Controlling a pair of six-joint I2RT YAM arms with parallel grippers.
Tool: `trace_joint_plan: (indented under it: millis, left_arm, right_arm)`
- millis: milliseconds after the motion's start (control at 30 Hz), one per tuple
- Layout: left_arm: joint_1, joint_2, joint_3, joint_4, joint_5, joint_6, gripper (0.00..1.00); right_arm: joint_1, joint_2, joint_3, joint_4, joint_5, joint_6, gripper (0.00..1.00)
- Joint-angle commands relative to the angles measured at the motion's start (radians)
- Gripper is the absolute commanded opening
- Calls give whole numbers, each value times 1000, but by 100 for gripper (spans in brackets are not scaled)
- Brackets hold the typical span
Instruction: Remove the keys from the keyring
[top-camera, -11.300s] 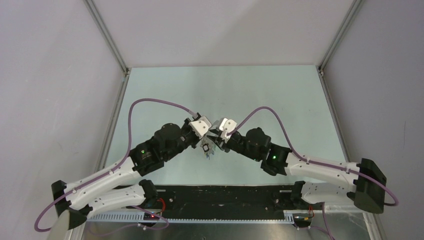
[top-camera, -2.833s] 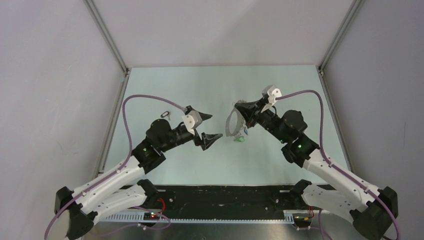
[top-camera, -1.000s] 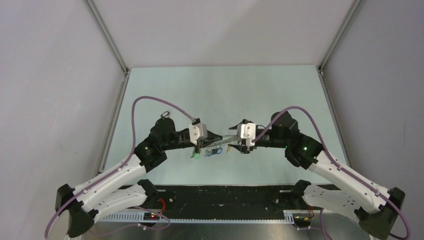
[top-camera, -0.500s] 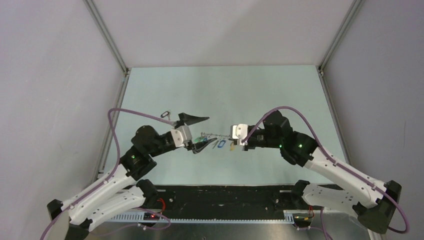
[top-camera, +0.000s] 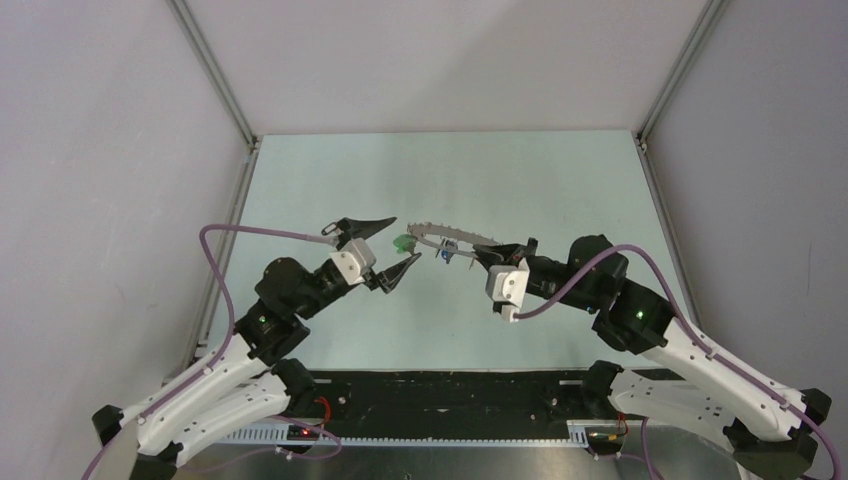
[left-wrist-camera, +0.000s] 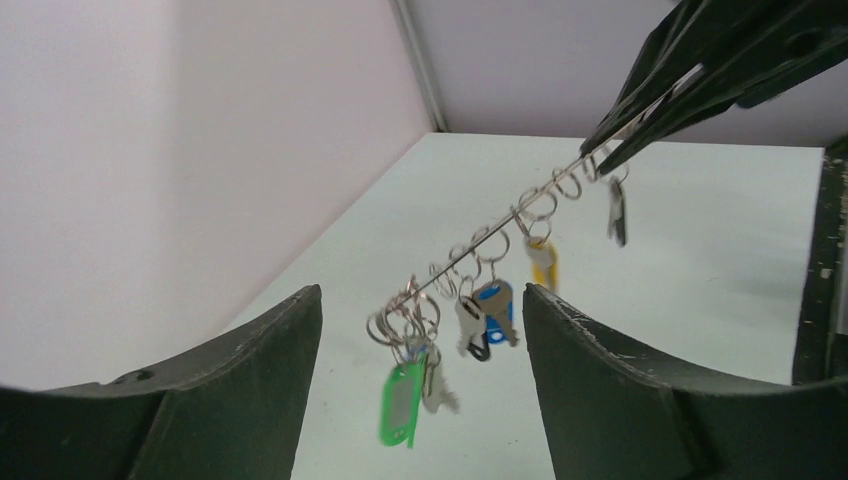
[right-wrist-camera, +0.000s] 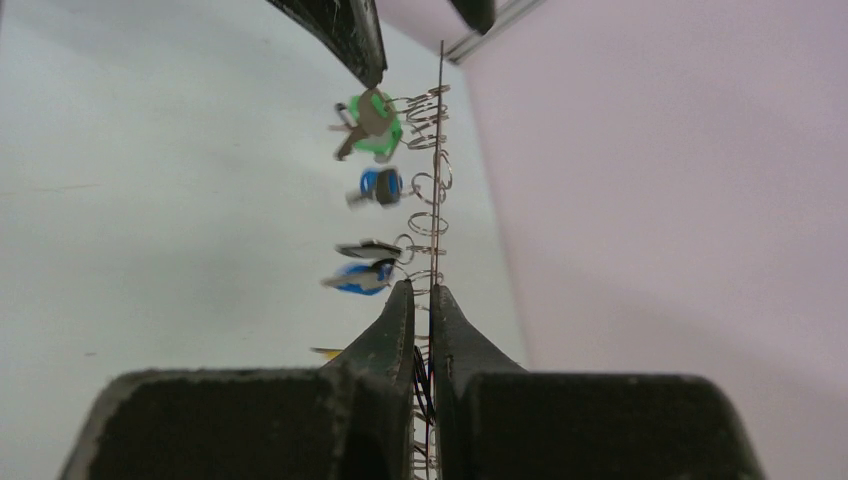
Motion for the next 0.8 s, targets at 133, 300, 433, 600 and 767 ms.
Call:
trace_joint_plan:
  millis: [133,300,433,600,767]
  left_arm:
    - [3,-14,-9,37,-85,32,57]
    - [5,0,-10,37,-101,33,51]
    - [4,19,-8,36,-94,28,50]
    - [6,37,-9,36,-130,22,47]
    - [9,47,-5,35,-141,9,41]
  right_arm:
    - [46,-21,65,150,109,-203,0]
    - [52,-20,65,152,105,-201,0]
    - [57,-21,65,153,101,-200,0]
    - [63,-27,65,152,90,-201,0]
    - [67,-28,65,146,82,-197,0]
